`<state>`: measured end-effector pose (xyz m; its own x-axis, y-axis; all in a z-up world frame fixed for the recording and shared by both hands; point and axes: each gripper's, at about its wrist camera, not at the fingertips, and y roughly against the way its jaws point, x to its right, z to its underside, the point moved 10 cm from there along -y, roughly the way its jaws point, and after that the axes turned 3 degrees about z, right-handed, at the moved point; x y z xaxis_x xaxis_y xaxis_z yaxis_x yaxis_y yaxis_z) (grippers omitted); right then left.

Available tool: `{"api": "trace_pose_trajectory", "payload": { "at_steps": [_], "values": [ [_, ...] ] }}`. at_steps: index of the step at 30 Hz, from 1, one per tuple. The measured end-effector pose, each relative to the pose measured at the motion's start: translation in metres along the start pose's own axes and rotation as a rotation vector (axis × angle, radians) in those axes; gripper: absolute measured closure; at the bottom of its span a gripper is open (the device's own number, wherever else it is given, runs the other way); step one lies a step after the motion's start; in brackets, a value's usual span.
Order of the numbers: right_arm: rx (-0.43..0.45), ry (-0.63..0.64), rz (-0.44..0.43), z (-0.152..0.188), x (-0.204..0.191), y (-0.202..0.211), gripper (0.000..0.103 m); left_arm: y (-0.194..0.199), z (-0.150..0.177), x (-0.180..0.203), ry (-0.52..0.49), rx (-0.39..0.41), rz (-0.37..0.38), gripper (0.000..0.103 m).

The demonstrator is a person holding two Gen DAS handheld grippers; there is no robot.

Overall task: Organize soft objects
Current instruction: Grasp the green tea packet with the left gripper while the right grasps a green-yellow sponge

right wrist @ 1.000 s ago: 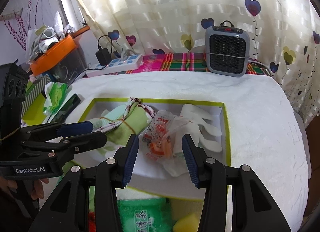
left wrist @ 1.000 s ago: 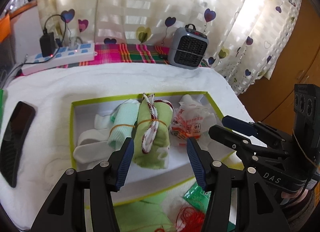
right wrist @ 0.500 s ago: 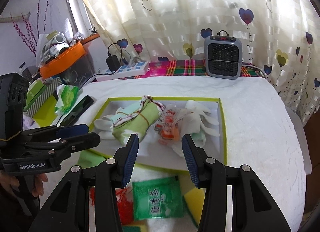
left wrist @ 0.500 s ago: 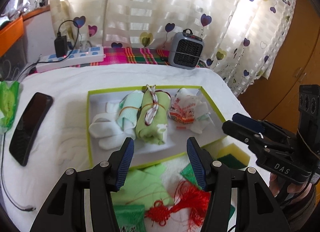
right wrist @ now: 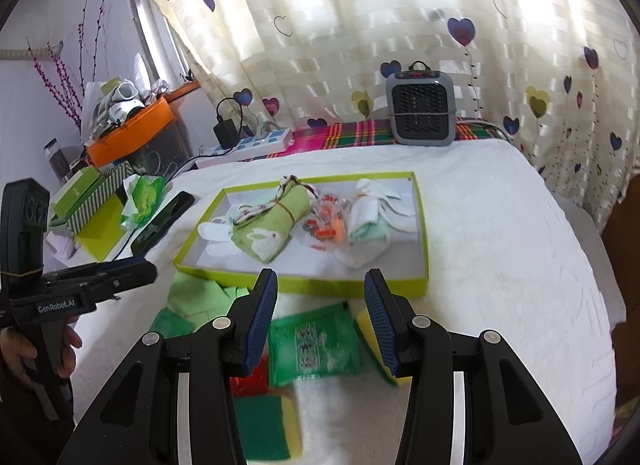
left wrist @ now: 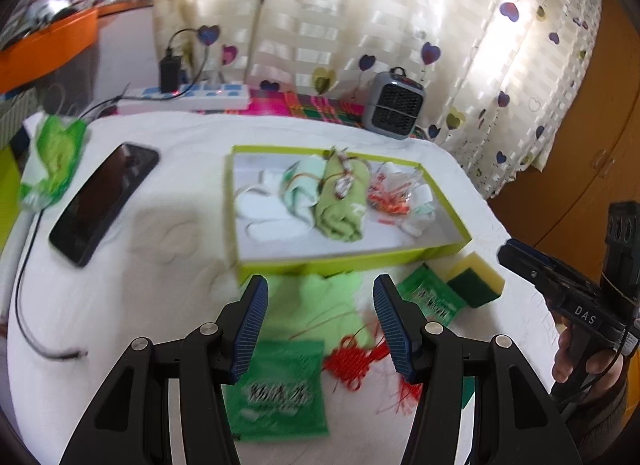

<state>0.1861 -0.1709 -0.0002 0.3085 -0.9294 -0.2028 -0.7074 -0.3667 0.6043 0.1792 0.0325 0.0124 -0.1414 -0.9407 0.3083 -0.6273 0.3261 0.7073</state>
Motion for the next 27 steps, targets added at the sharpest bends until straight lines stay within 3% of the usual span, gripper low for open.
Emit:
{"api": "trace_pose_trajectory", "payload": {
  "at_steps": [6,8,11,22,27],
  "values": [
    [0.000,-0.010,0.012,0.020,0.006,0.008,0.056,0.005,0.023,-0.018,0.051,-0.006,-0.003,0.049],
    [-0.003,-0.013,-0.005,0.029,0.004,0.011,0.055,0.006,0.031,-0.020,0.043,-0.007,-0.006,0.049],
    [-0.015,-0.013,-0.033,0.044,-0.001,0.015,0.043,0.005,0.039,-0.025,0.049,-0.020,-0.011,0.049],
    [-0.058,0.017,-0.122,0.086,-0.028,0.019,0.042,0.003,0.063,-0.044,0.084,-0.062,-0.034,0.047],
    [-0.078,0.020,-0.171,0.099,-0.039,0.014,0.036,-0.002,0.072,-0.043,0.105,-0.077,0.009,0.044]
  ]
}}
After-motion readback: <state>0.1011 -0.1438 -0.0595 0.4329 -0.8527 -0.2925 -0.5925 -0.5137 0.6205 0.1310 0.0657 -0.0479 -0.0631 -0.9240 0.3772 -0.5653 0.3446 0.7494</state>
